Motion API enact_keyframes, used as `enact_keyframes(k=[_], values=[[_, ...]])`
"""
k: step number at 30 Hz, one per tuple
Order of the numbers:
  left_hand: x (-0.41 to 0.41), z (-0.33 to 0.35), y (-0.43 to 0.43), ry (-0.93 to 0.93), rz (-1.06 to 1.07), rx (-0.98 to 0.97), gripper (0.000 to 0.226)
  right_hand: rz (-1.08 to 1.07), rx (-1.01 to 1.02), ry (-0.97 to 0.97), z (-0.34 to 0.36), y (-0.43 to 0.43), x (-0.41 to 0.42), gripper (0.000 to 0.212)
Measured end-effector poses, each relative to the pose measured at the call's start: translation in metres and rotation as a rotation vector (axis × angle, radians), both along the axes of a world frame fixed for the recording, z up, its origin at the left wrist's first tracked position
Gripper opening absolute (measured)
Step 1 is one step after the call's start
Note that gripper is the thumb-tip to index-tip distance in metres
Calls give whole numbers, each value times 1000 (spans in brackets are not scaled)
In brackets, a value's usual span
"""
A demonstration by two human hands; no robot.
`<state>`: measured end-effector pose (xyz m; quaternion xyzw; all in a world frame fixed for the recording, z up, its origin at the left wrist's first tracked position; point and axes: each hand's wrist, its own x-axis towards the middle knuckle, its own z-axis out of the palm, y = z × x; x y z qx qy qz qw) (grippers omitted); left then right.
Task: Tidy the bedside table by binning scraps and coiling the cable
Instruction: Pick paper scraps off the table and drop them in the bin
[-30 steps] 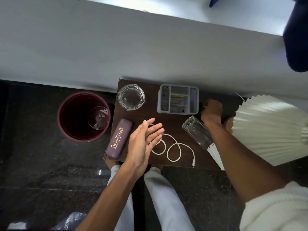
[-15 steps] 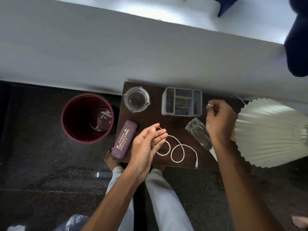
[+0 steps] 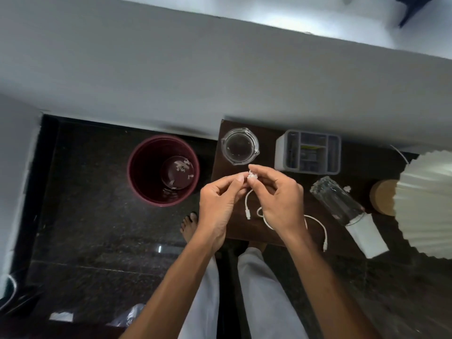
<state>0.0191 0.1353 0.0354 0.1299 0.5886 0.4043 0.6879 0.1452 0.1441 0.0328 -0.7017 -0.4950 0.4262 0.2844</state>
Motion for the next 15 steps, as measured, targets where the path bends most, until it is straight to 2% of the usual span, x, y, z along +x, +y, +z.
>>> enact_keyframes(k=[7, 15], values=[[-47, -18, 5, 109, 34, -58, 16, 26, -57, 46, -24, 15, -53, 22], [-104, -42, 11, -73, 273, -148, 30, 76, -90, 30, -55, 39, -118, 12]])
